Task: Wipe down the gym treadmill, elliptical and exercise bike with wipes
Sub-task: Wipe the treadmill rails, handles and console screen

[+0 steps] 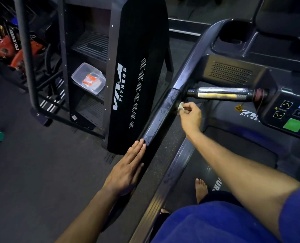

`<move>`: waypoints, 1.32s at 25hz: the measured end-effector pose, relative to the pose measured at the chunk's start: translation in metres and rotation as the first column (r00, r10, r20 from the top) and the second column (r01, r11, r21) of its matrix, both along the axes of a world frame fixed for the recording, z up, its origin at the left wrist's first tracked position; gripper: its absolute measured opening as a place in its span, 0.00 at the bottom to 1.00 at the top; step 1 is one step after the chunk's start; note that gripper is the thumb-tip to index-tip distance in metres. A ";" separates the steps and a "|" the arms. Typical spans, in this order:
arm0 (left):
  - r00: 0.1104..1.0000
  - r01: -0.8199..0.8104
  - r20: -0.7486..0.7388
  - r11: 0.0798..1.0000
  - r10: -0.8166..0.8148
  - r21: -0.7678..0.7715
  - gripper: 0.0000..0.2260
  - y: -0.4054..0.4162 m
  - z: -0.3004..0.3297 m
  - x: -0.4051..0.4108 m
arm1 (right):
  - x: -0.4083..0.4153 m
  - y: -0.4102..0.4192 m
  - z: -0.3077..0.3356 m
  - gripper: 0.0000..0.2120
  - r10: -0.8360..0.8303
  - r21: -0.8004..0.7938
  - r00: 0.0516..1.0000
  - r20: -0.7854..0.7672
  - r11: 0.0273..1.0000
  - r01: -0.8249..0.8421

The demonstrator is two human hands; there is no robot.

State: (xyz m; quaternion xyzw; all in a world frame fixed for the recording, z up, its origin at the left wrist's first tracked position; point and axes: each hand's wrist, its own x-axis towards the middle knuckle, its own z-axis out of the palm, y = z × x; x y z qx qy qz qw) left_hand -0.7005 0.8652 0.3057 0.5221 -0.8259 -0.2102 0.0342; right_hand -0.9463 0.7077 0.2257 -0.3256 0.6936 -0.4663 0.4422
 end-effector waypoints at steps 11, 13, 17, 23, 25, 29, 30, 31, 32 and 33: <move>1.000 0.003 0.024 1.000 -0.004 0.013 0.26 0.000 0.000 0.000 | 0.031 0.089 -0.005 0.05 0.261 -0.039 0.965 0.025 0.965 -0.260; 1.000 0.003 0.022 1.000 -0.003 0.016 0.26 -0.001 0.001 0.000 | 0.003 0.051 -0.001 0.04 0.135 -0.112 0.990 -0.036 0.984 -0.139; 1.000 -0.005 0.029 1.000 0.004 0.015 0.26 0.000 0.002 0.000 | -0.009 -0.001 0.017 0.05 0.078 -0.146 0.993 -0.086 0.985 -0.090; 1.000 -0.004 0.012 1.000 0.004 0.023 0.26 -0.001 0.003 0.000 | 0.037 0.072 0.012 0.05 0.178 -0.169 0.984 -0.019 0.969 -0.179; 1.000 0.000 0.021 1.000 -0.001 0.017 0.26 -0.001 0.002 0.000 | 0.052 0.103 0.013 0.05 0.254 -0.166 0.967 0.016 0.954 -0.248; 1.000 0.013 0.026 1.000 -0.013 0.017 0.26 -0.001 0.002 0.001 | 0.043 0.082 0.013 0.04 0.213 -0.171 0.976 0.035 0.964 -0.205; 1.000 0.014 0.026 1.000 -0.015 0.015 0.26 0.000 0.002 0.000 | 0.034 0.061 0.015 0.04 0.151 -0.172 0.988 0.024 0.974 -0.144; 1.000 0.013 0.025 1.000 -0.013 0.017 0.26 0.000 0.002 0.000 | 0.023 0.038 0.018 0.04 0.084 -0.179 0.996 0.005 0.980 -0.082; 1.000 0.011 0.022 1.000 -0.011 0.024 0.26 -0.001 0.002 0.000 | 0.013 0.017 0.022 0.04 0.027 -0.189 0.999 -0.024 0.981 -0.031; 1.000 0.011 0.016 0.999 -0.011 0.030 0.26 0.000 0.003 0.000 | 0.004 -0.002 0.025 0.05 -0.008 -0.208 0.998 -0.056 0.978 -0.004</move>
